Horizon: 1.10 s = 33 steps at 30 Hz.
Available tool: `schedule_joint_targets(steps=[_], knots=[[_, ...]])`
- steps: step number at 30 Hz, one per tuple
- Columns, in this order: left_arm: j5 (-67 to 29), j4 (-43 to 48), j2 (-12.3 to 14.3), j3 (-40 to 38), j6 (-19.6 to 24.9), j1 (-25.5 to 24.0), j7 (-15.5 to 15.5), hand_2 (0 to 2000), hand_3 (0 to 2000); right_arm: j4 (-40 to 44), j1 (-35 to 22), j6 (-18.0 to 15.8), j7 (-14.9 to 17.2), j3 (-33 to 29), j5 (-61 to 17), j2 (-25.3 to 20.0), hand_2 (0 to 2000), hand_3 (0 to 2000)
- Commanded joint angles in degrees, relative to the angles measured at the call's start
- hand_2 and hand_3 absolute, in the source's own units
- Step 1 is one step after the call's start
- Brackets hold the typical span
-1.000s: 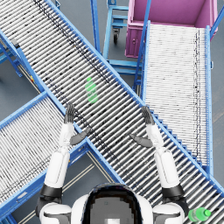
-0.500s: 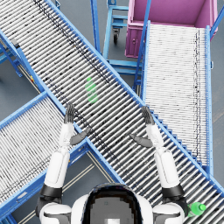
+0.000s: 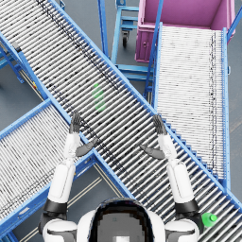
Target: Pick up the oil and place it on the left assembly line, put the cola on the right, and keep Sprite still
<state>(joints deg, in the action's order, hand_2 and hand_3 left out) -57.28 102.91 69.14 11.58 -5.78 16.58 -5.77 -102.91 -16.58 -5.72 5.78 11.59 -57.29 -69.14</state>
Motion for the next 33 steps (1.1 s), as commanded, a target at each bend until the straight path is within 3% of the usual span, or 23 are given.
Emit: schedule_joint_targets(steps=[1,33], knots=[[0.0,0.0,0.0,0.0,0.0,0.0,0.0,0,0,0.0,0.0,0.0,0.0,0.0,0.0,0.0,0,0],[0.0,0.0,0.0,0.0,0.0,0.0,0.0,0,0,0.0,0.0,0.0,0.0,0.0,0.0,0.0,0,0]])
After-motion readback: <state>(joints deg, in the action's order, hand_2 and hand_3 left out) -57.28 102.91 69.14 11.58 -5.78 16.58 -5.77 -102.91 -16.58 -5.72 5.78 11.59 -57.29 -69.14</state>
